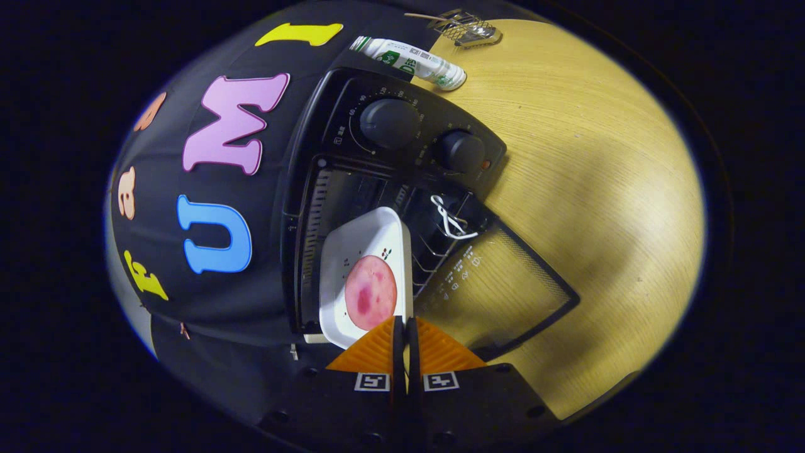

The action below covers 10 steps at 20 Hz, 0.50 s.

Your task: Open the toaster oven, put the food inside, and close the toaster oven door.

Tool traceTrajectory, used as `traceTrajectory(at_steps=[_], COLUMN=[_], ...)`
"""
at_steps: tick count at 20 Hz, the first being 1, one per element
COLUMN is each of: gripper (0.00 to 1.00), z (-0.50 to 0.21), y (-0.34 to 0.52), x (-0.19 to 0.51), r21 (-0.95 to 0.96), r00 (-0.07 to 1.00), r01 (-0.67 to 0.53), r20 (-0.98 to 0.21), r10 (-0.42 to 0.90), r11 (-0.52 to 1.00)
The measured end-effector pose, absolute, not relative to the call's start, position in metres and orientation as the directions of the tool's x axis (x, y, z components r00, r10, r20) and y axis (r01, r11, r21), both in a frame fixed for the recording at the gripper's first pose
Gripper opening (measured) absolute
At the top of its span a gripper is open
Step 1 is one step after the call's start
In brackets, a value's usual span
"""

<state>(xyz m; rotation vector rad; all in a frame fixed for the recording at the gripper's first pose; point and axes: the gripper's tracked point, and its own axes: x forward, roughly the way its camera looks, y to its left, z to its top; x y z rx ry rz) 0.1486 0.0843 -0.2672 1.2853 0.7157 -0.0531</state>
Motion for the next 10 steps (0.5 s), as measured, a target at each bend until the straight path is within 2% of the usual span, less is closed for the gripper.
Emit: traceTrajectory(at_steps=[4,10], gripper=[0.05,0.06], z=[-0.272,-0.272], y=[0.09,0.096], x=[0.18,0.204], r21=[0.856,0.867], r00=[0.807,0.839], r01=[0.453,0.428], r20=[-0.513,-0.486], r10=[0.293,0.244], r11=[0.252,0.257])
